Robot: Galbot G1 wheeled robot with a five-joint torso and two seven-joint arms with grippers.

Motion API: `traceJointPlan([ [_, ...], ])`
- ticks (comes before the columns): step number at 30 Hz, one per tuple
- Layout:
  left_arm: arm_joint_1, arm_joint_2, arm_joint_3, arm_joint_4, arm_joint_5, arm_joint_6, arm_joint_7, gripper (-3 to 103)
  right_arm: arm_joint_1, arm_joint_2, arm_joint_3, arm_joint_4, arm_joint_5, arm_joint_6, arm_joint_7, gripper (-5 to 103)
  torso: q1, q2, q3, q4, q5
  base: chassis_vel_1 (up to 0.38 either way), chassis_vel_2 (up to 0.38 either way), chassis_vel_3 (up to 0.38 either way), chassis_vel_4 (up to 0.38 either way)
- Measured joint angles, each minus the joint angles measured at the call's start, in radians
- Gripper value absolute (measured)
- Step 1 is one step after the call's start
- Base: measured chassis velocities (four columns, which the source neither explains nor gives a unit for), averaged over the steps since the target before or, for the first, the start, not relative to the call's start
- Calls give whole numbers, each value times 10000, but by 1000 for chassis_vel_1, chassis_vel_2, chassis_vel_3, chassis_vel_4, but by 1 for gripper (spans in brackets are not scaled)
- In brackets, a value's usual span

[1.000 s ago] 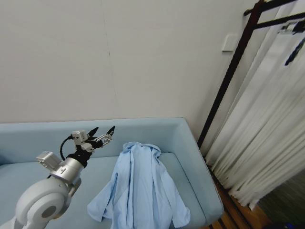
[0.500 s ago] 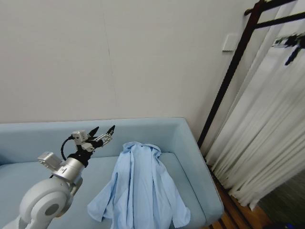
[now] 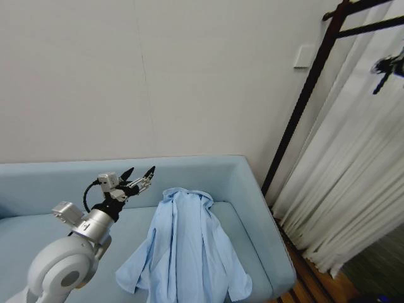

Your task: Pick up the clothes from the sofa and hang them on the clothes hanger.

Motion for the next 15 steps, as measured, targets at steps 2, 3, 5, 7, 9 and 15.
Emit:
traceJointPlan([
  [2, 16, -29, -1, -35, 4, 2, 0, 100, -14, -6, 5, 29, -127, 73, -31, 20, 0, 0, 0, 0, 0, 0, 0, 0, 0],
  [3, 43, -45, -1, -64, 13, 3, 0, 100, -23, -12, 16, 30, -229, 108, -50, 14, 0, 0, 0, -1, 1, 0, 0, 0, 0],
  [5, 67, -56, -1, -85, 21, 4, 0, 100, -29, -21, 27, 28, -321, 135, -80, 10, 0, 0, 0, -3, 1, 0, 0, 0, 0],
  [7, 163, -86, -10, -153, 56, 5, 24, 100, -43, -35, 31, 32, -593, 201, -221, 8, 0, 0, 0, -4, 2, 0, 0, 0, 0],
  [9, 218, -110, -18, -173, 131, 5, 71, 100, -44, -35, 32, 17, -835, 255, -375, 8, 0, 1, 0, 0, 0, 0, 0, 0, 0],
  [15, 218, -111, -24, -195, 193, 5, 106, 100, -23, -35, 75, 174, -1106, 318, -524, 8, 0, 0, 0, 0, 0, 0, 0, 0, 0],
])
